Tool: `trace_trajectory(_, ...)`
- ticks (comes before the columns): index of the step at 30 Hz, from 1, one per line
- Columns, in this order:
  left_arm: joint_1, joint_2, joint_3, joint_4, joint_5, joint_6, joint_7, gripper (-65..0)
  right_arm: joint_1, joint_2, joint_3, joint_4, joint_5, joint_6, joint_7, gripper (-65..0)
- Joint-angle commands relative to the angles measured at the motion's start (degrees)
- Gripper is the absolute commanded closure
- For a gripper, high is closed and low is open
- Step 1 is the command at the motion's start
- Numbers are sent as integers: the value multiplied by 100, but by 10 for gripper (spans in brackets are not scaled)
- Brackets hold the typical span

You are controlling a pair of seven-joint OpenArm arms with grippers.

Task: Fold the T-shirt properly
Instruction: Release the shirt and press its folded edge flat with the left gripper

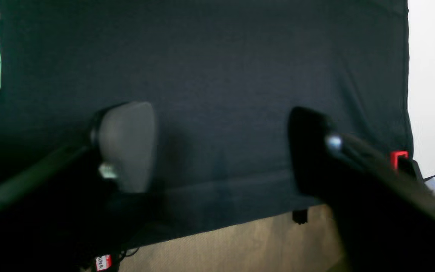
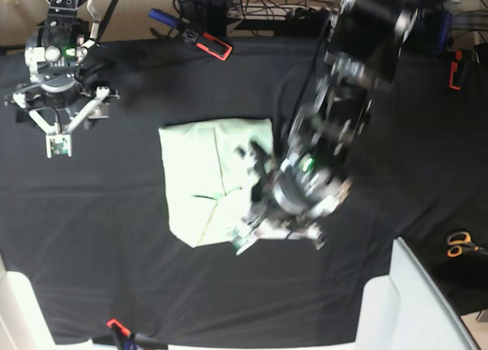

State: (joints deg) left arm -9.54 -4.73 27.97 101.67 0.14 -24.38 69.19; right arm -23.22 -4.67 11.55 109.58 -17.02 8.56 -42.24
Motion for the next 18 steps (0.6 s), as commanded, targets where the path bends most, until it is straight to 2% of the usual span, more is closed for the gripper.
trace_trajectory(1, 97, -32, -172, 159, 140, 25, -110, 0, -12, 14, 10, 106, -26, -25, 105, -348)
trace_trajectory(5, 765, -32, -427, 167, 157, 25, -717, 0, -21, 5, 10, 106, -26, -25, 105, -22)
trace_trajectory(6, 888, -24, -454, 141, 175, 25, -884, 0, -21, 5, 10, 106, -26, -25, 105, 0)
trace_trajectory(8, 1029, -15, -471, -9, 157, 25, -1147, 0, -29, 5, 10, 106, -17, -25, 105, -20)
trace_trajectory(12, 1064, 29, -419, -633, 113, 25, -1525, 0, -117, 5, 10, 123, -17, -25, 105, -1)
trace_trajectory(14, 1073, 152, -480, -826, 122, 25, -1613, 0, -161, 5, 10, 115, -17, -25, 105, -1)
trace_trajectory(18, 1064, 179, -419, -1090, 140, 25, -1798, 0, -249, 5, 10, 115, -17, -25, 114, -1)
